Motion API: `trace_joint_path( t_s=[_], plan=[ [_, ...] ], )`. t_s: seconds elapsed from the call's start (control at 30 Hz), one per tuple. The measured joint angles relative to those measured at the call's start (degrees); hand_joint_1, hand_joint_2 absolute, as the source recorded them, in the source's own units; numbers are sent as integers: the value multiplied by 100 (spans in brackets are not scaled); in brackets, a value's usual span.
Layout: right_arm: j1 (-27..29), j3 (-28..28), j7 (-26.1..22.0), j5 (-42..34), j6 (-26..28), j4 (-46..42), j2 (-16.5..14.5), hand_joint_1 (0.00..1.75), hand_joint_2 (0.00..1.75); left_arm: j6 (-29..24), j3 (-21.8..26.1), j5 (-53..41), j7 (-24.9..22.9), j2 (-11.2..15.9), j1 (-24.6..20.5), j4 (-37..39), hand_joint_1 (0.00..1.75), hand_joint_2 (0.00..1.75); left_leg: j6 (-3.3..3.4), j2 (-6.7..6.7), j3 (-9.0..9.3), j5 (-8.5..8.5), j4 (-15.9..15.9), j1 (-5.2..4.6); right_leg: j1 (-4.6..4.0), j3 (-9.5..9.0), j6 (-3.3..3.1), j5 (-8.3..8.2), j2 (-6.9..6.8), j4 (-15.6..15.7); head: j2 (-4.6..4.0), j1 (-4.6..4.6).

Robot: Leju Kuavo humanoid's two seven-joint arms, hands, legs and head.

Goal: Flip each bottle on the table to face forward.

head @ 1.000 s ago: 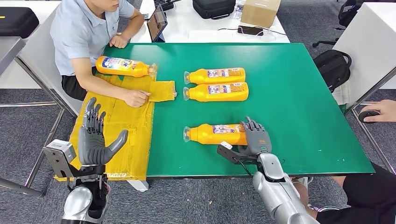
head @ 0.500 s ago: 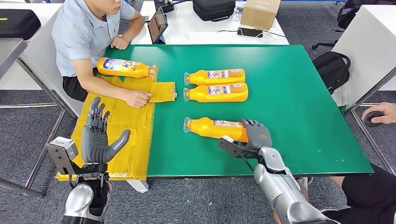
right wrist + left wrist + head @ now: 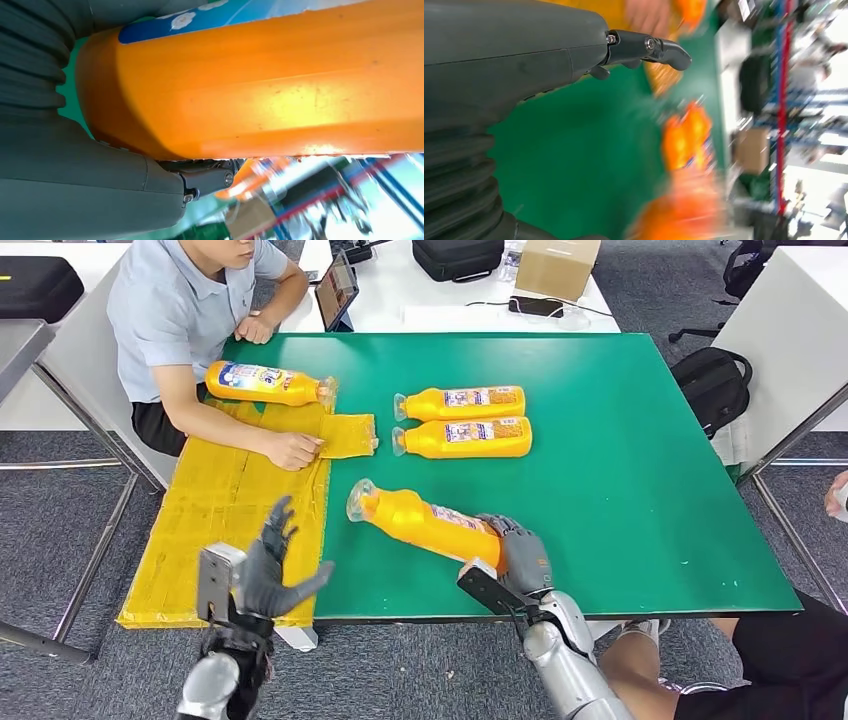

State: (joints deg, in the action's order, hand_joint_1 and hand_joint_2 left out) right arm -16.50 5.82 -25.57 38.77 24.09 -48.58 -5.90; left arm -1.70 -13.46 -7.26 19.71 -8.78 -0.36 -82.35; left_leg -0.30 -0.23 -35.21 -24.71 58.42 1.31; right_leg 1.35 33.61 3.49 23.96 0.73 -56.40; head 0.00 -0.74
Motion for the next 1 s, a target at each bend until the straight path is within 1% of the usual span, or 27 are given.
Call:
trace_joint_path(
  t_s=[0.1, 0.13, 0.23, 0.3, 0.4, 0.5, 0.6, 0.73, 0.83, 1.0],
  plan=[
    [254, 52, -136, -263, 255, -590, -106, 175, 175, -262, -240, -436, 104, -41, 184, 118, 0, 175, 0, -5, -17, -1, 0, -1, 1, 14, 1, 1, -3, 1, 0, -1],
    [331, 73, -172, -342, 310, -773, -139, 169, 175, -332, -323, -560, 128, -50, 235, 151, 0, 175, 1, -6, -22, -1, 0, -1, 1, 18, 1, 1, -3, 1, 0, 0],
    [498, 164, -188, -486, 320, -1192, -212, 168, 175, -384, -560, -662, 287, -67, 355, 211, 0, 175, 1, -5, -33, -1, 0, -1, 0, 30, 1, 2, -3, 1, 0, 0],
    [541, 259, -152, -488, 217, -1290, -239, 175, 175, -422, -699, -723, 471, -70, 401, 214, 0, 175, 1, -5, -35, -2, 0, 0, 0, 32, 1, 2, -3, 1, 0, -1],
    [567, 433, -172, -461, 57, -1270, -305, 175, 175, -438, -824, -748, 726, -71, 417, 181, 0, 175, 0, -5, -35, -1, 0, 1, -1, 32, 1, 2, -2, 1, 0, -1],
    [578, 653, -260, -387, -25, -1160, -416, 175, 175, -378, -869, -604, 845, -98, 415, 95, 0, 175, -1, -4, -34, 1, 0, 3, -2, 32, 1, 2, -3, 0, 0, 0],
    [597, 916, -335, -269, -40, -1005, -524, 175, 175, -208, -874, -265, 880, -173, 406, -8, 0, 175, -2, -4, -35, 1, 0, 3, -2, 32, 1, 2, -3, -1, 0, -2],
    [630, 1278, -451, -155, 16, -772, -669, 175, 175, 152, -832, 459, 715, -308, 371, -106, 0, 175, -1, -5, -35, 1, 0, 3, -1, 33, 1, 2, -3, -1, 0, -1],
    [623, 1426, -597, -205, 134, -588, -745, 175, 175, 308, -807, 686, 617, -348, 323, -128, 0, 175, -1, -5, -36, 1, 0, 2, -1, 33, 1, 2, -3, 0, 0, -1],
    [456, 1620, -969, -364, 404, -85, -875, 175, 175, 967, -846, 1325, 369, -355, 213, -102, 0, 175, -2, -3, -35, 1, 0, 3, -1, 36, 0, 2, -2, 0, 0, -1]
  ],
)
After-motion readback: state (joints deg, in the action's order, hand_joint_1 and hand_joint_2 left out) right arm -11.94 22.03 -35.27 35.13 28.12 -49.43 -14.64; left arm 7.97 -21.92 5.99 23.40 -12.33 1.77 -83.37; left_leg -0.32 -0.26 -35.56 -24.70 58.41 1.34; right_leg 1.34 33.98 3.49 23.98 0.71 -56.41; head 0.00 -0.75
